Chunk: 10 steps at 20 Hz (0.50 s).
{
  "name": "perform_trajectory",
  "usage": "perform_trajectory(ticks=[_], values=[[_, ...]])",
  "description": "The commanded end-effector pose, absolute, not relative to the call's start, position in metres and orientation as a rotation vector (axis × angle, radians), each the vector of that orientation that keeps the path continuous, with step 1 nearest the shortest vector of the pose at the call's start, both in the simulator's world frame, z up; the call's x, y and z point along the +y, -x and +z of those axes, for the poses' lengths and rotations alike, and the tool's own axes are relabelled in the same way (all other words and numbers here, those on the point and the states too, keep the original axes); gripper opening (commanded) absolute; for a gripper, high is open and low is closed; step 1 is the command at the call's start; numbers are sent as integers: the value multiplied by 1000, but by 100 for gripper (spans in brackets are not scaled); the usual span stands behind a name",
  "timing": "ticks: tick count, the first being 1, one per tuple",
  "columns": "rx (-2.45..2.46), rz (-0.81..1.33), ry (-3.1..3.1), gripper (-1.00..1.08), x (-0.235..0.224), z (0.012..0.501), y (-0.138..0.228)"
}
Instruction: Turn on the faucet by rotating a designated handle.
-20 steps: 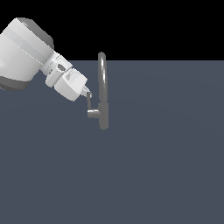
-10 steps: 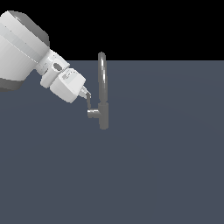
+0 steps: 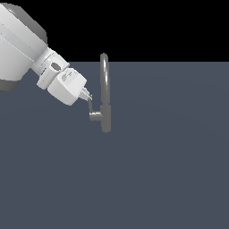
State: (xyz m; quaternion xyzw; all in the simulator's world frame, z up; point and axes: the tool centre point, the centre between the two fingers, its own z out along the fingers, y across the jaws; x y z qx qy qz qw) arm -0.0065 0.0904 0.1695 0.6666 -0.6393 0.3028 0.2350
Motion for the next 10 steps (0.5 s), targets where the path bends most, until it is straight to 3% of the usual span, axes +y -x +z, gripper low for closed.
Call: perform_trajectory(ticks=[1,10], values=[[-1751,826,-1827,-100,89,165,14],[-1752,823,-1822,-100,85,154,43]])
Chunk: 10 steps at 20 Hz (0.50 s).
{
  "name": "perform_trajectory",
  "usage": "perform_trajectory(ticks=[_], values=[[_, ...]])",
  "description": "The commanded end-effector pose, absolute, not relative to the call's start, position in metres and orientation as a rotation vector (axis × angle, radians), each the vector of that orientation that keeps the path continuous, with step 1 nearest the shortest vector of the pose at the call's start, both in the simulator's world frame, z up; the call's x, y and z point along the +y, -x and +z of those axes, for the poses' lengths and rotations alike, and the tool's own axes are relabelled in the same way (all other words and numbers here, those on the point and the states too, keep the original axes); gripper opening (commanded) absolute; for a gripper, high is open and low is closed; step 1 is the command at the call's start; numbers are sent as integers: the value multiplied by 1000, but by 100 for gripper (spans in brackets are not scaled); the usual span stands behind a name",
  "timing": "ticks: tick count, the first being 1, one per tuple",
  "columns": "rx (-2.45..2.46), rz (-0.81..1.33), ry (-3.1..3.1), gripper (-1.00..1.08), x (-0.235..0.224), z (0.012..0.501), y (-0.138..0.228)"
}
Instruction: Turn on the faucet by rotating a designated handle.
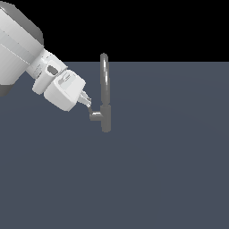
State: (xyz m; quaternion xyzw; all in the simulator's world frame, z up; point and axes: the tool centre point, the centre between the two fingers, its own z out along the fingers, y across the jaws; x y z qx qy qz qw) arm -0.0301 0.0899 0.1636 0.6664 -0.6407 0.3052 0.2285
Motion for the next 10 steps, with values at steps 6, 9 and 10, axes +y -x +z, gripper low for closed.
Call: perform_trajectory(ticks=[6,9,10], values=[[-1753,820,-1818,-100,82,148,59],[-1758,833,-1836,-100,89,145,55],[-1758,832,-1834,-100,88,140,57]])
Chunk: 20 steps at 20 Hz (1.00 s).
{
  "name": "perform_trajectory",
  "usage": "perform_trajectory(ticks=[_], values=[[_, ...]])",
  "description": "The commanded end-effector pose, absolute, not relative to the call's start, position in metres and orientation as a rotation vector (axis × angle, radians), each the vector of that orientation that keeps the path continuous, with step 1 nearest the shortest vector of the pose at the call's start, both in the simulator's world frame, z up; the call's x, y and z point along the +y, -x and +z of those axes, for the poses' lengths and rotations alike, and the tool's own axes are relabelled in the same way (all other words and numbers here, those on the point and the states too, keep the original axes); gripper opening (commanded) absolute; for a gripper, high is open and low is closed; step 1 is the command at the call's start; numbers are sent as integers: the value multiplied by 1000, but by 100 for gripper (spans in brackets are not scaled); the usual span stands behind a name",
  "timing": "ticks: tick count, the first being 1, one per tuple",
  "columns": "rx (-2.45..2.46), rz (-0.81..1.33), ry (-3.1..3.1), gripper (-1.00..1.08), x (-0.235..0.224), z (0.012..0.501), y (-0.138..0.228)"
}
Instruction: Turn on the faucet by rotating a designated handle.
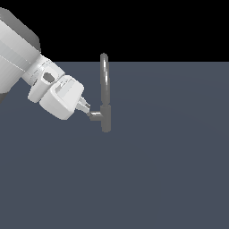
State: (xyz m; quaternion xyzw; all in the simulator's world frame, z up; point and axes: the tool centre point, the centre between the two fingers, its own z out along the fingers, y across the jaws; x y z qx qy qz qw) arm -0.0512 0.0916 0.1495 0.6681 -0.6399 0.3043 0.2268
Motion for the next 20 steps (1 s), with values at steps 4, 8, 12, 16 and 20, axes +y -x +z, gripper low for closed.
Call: perform_trajectory(ticks=[4,8,12,16,20], values=[[-1755,827,-1827,-100,85,122,68],[-1753,821,-1820,-100,81,103,78],[-1760,833,-1841,-100,90,106,69],[-1758,830,-1835,-100,88,92,68],[-1756,826,-1829,-100,86,78,67]])
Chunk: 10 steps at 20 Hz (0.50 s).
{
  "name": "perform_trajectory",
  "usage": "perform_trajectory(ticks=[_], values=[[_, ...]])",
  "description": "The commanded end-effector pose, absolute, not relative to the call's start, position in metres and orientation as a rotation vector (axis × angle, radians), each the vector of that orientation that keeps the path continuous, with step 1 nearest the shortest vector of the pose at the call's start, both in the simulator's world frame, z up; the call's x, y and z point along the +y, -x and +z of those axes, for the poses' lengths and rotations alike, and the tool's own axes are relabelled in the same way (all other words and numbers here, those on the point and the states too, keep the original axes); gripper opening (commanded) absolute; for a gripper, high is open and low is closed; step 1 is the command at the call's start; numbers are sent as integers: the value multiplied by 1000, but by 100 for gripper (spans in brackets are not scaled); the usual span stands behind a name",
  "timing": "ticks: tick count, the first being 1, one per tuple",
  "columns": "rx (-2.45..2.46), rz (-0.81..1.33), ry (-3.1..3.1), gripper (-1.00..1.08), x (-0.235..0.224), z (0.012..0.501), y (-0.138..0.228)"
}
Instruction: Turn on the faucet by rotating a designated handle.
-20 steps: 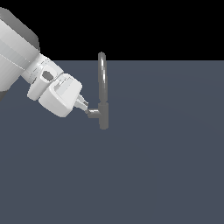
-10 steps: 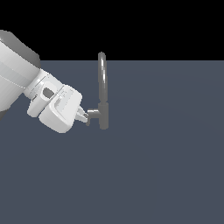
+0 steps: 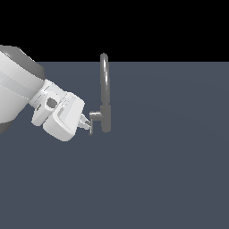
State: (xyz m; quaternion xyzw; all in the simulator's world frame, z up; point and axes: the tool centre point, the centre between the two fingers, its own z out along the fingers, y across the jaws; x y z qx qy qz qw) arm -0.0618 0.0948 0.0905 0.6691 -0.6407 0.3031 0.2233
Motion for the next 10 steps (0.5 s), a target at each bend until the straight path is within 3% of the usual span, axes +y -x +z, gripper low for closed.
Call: perform_trajectory(ticks=[1,7,10], values=[[-1756,825,-1828,-100,86,74,67],[-1753,821,-1819,-100,82,52,66],[-1780,842,-1848,-100,96,68,50]])
